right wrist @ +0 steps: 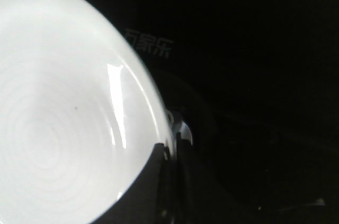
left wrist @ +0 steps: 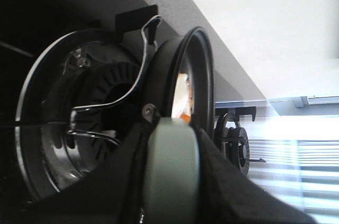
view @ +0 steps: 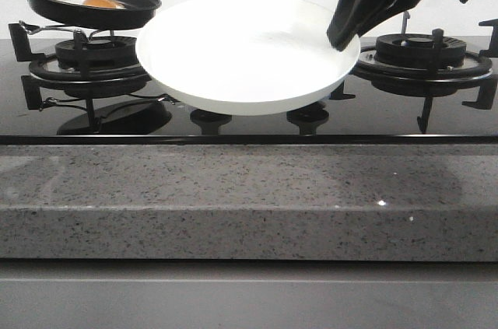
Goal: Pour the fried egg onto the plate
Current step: 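Grasp the green pan handle with the left gripper and lift the pan, then tilt the pan over the plate with the left gripper, sliding egg out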
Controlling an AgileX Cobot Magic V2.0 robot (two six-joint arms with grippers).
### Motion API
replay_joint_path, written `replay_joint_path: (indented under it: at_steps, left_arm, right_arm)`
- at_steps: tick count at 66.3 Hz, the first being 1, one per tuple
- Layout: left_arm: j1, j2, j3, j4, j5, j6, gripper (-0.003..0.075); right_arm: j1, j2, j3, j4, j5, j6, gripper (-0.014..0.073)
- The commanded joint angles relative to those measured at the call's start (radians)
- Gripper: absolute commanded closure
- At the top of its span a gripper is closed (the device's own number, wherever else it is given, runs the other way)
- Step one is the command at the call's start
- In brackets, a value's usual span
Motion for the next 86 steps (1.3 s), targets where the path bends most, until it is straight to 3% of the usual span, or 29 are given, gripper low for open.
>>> replay_joint_path:
  at_steps: [1, 38, 57, 75, 86]
  left_arm:
    - [0.0, -0.097, -0.03, -0.111, 0.073, 0.017, 0.074]
    - [-0.028, -0.319, 0.01, -0.13, 0.064, 0.113, 0.0741]
    - [-0.139, -0.44, 0.102, -0.112, 0.012, 0.213, 0.0741]
    - [-0.299, -0.512, 0.113, 0.063, -0.117, 0.273, 0.0741]
    - [-0.398, -0.538, 0.113, 0.091, -0.188, 0.39, 0.0741]
  right_arm:
    - [-0.003, -0.044, -0.024, 0.014, -0.047, -0.007, 0.0662]
    - [-0.003, -0.044, -0.024, 0.014, -0.047, -0.007, 0.0662]
    - [-0.003, -0.044, -0.024, 0.014, -0.047, -0.007, 0.0662]
    - [-0.003, -0.044, -0.024, 0.014, -0.047, -0.007, 0.0662]
    - [-0.003, -0.044, -0.024, 0.014, -0.047, -0.007, 0.0662]
